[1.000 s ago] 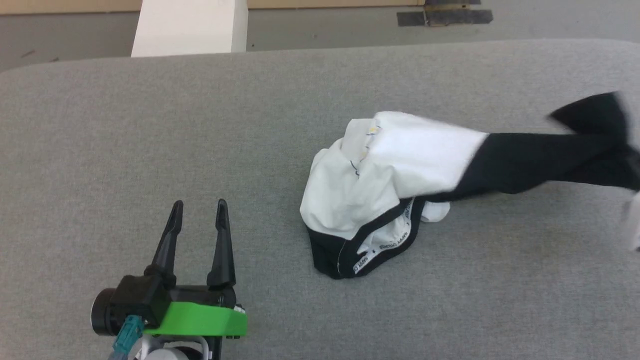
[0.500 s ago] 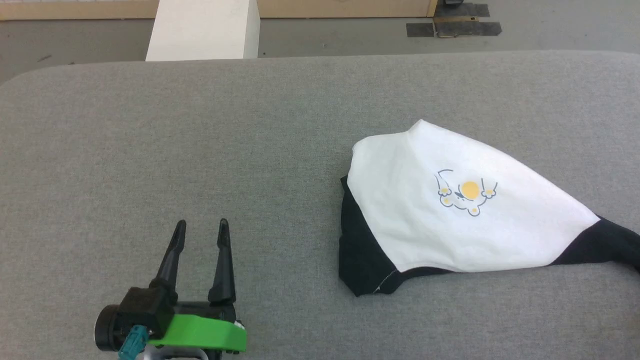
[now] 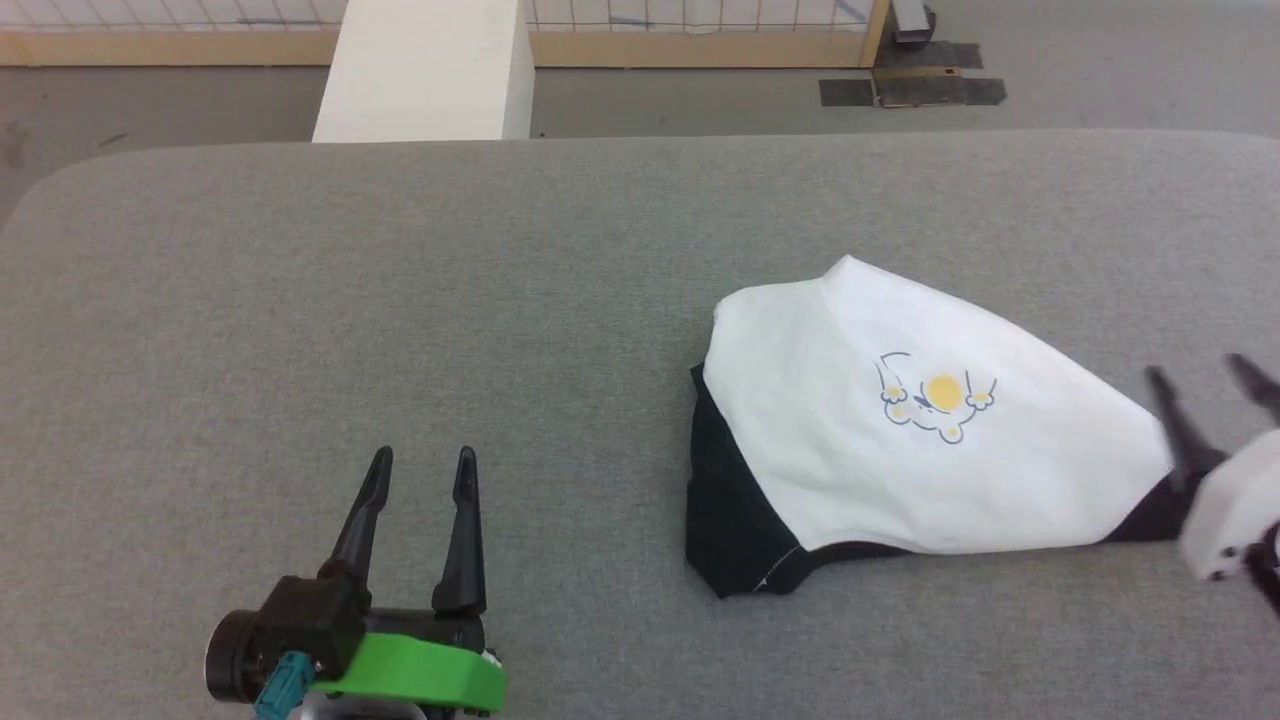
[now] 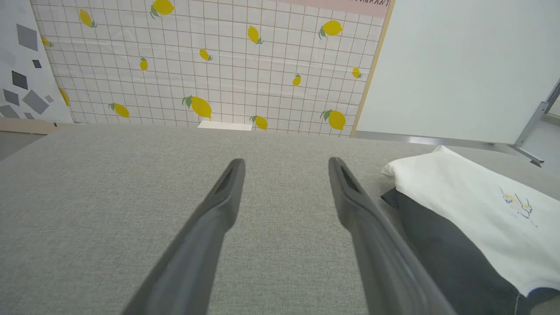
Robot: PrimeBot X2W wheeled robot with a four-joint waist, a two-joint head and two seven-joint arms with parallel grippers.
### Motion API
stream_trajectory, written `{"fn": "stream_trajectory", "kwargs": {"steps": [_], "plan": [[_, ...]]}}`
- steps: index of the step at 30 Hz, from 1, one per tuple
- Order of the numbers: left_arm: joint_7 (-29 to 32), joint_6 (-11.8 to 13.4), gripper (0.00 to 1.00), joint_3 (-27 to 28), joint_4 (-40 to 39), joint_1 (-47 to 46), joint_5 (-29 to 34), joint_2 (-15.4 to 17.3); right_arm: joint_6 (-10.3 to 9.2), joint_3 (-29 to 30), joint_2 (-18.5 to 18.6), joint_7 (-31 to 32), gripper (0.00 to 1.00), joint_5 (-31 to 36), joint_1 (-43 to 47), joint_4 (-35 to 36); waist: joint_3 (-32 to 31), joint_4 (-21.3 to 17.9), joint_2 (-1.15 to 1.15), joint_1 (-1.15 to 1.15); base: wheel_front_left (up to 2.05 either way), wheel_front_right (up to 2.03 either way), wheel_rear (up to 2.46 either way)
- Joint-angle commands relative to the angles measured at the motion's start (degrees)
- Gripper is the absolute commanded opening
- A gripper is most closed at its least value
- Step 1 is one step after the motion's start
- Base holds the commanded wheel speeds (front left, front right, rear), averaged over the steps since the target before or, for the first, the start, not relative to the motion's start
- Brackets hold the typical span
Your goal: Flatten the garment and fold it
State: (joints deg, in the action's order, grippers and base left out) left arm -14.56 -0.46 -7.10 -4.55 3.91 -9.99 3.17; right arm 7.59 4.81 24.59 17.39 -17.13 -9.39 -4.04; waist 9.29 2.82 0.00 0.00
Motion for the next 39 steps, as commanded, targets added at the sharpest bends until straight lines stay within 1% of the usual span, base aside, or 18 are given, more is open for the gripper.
{"fn": "stream_trajectory", "kwargs": {"steps": [1,4,8,14,16,19,20,21,23,25,27,29,31,32,36,39], "plan": [[-0.44,-0.03,1.0,-0.13,-0.03,0.31,-0.37,-0.17,-0.1,-2.06,-0.02,1.32,1.0,-1.81,-0.35,1.48,0.29,0.8,0.0,0.0,0.0,0.0,0.0],[-0.44,0.11,1.0,-0.33,-0.36,0.08,-0.62,-0.19,-0.1,-7.13,-0.17,4.65,1.0,-4.74,0.85,4.91,1.12,2.02,0.0,0.0,0.0,0.0,0.0],[-0.44,0.37,1.0,-0.68,-0.83,-0.42,-0.92,-0.23,-0.1,-12.87,1.17,8.23,1.0,-7.19,2.42,6.17,2.66,3.61,0.0,0.0,0.0,0.0,0.0],[-0.44,0.89,1.0,-1.23,-1.26,-1.66,-1.35,-0.26,-0.1,-20.66,3.56,13.03,1.0,-8.69,3.14,3.67,4.84,5.51,0.0,0.0,0.0,0.0,0.0],[-0.44,1.07,1.0,-1.24,-1.35,-1.93,-1.49,-0.27,-0.1,-22.2,3.86,13.85,1.0,-9.12,2.56,2.54,5.2,5.71,0.0,0.0,0.0,0.0,0.0],[-0.44,1.29,1.0,-1.35,-1.33,-2.3,-1.68,-0.28,-0.1,-23.94,4.63,13.66,1.0,-8.04,1.22,0.65,5.5,5.87,0.0,0.0,0.0,0.0,0.0],[-0.44,1.39,1.0,-1.38,-1.29,-2.42,-1.75,-0.28,-0.1,-24.32,4.84,13.3,0.49,-7.26,0.67,-0.15,5.53,5.88,0.0,0.0,0.0,0.0,0.0],[-0.44,1.47,1.0,-1.39,-1.28,-2.52,-1.77,-0.28,-0.1,-24.47,4.78,13.01,0.01,-6.96,0.29,-0.7,5.53,5.84,0.0,0.0,0.0,0.0,0.0],[-0.44,1.86,1.0,-1.15,-1.39,-2.58,-1.84,-0.28,-0.1,-24.28,4.12,12.45,0.0,-8.66,-1.32,-0.5,4.85,4.99,0.0,0.0,0.0,0.0,0.0],[-0.44,1.79,1.0,-0.93,-1.34,-2.45,-1.73,-0.28,-0.1,-24.41,4.73,12.81,0.0,-10.06,-2.09,1.21,4.28,4.31,0.0,0.0,0.0,0.0,0.0],[-0.44,1.69,1.0,-0.73,-1.33,-2.35,-1.77,-0.28,-0.1,-24.27,5.13,13.69,0.0,-12.81,-2.54,3.76,3.61,3.49,0.0,0.0,0.0,0.0,0.0],[-0.44,1.69,1.0,-0.58,-1.35,-2.2,-2.01,-0.29,-0.1,-25.58,6.46,15.79,0.0,-16.23,-2.41,7.36,2.99,2.64,0.0,0.0,0.0,0.0,0.0],[-0.44,1.75,1.0,-0.57,-1.32,-1.97,-2.3,-0.29,-0.1,-26.87,8.37,18.59,0.0,-20.35,-1.31,10.74,2.43,1.78,0.0,0.0,0.0,0.0,0.0],[-0.44,1.87,1.0,-0.81,-1.16,-1.64,-2.73,-0.29,-0.1,-27.05,10.92,24.21,0.0,-25.08,3.0,13.54,1.93,0.68,0.0,0.0,0.0,0.0,0.0],[-0.44,1.99,1.0,-1.11,-1.14,-1.58,-2.97,-0.29,-0.1,-26.63,13.19,32.76,0.0,-29.34,11.24,15.13,2.03,-0.08,0.0,0.0,0.0,0.0,0.0],[-0.44,1.99,1.0,-1.23,-1.12,-1.78,-3.11,-0.29,-0.1,-25.39,13.44,37.06,0.0,-30.76,16.68,15.98,2.44,-0.27,0.0,0.0,0.0,0.0,0.0]]}}
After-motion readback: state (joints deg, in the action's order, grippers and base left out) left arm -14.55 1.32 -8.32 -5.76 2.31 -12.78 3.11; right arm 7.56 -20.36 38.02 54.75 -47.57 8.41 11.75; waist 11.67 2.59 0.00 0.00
